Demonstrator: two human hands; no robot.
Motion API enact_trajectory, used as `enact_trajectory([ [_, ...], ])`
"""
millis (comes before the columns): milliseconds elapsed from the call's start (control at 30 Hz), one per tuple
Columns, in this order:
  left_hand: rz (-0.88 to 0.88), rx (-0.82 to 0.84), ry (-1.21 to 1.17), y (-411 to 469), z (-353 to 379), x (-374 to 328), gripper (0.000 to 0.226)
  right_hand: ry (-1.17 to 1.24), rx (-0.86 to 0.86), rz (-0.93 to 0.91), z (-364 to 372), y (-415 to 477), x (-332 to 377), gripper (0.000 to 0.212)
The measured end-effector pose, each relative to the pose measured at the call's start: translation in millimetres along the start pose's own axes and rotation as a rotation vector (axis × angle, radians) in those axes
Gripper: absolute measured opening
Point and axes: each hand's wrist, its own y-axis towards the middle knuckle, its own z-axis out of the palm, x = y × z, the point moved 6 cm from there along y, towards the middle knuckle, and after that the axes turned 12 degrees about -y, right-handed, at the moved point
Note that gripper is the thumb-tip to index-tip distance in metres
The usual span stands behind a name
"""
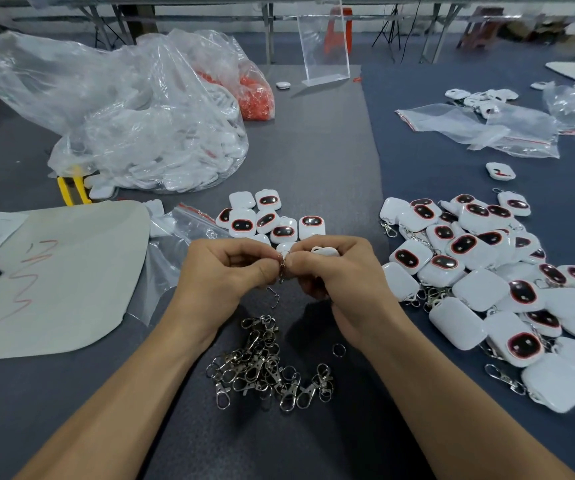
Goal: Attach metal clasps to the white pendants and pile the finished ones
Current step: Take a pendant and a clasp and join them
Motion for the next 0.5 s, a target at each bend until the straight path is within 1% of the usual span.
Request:
enact_trajectory([
  [67,0.013,0.024,-0.018,-0.8,2.6,-1.6,0.039,0.035,0.032,0.018,2.2,-0.6,0.2,0.016],
  [167,0.015,0.056,-0.055,-1.7,5.9,-3.5,0.029,0.063,0.075,0.062,4.1,0.3,-3.1,0.008],
  [300,-0.004,0.076,-0.088,-1.4,7.8,-1.6,0.023,0.073,0.125,0.091,4.5,1.6,-8.2,0.007],
  [500,0.019,0.097,-0.059,-1.8,7.6,-2.9,0.025,0.108,0.165,0.100,6.3,2.0,-9.6,0.007],
])
